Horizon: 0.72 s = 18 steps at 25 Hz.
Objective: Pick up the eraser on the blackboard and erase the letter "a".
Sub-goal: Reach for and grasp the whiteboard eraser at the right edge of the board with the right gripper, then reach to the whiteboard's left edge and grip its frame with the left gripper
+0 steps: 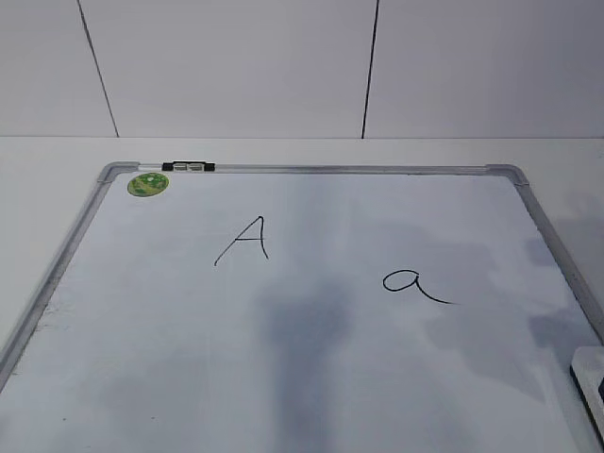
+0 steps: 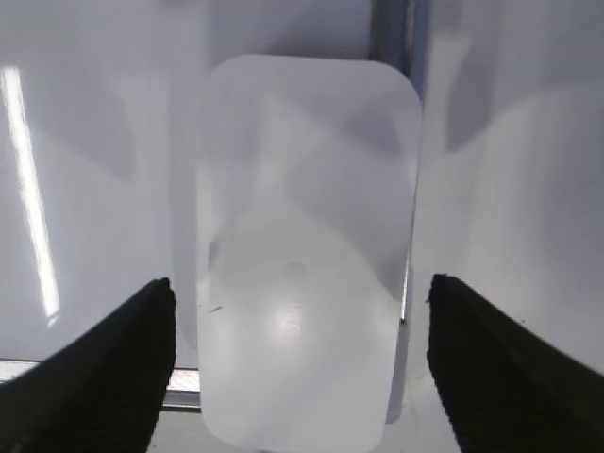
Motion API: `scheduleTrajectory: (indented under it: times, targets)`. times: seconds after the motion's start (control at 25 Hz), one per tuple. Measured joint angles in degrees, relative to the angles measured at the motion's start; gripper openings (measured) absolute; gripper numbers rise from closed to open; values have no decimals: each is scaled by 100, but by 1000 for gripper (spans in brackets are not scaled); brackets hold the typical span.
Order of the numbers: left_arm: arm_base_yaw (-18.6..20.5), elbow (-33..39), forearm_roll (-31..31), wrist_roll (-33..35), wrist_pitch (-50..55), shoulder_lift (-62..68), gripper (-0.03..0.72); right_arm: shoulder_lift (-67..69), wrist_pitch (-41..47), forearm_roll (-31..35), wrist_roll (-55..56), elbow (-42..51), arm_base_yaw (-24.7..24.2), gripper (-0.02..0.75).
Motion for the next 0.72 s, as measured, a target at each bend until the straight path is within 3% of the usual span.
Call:
scheduleTrajectory:
  times: [0.72]
  targets:
    - [0,0,0,0,0,0,237,434,-155,-35,210,0,160,655]
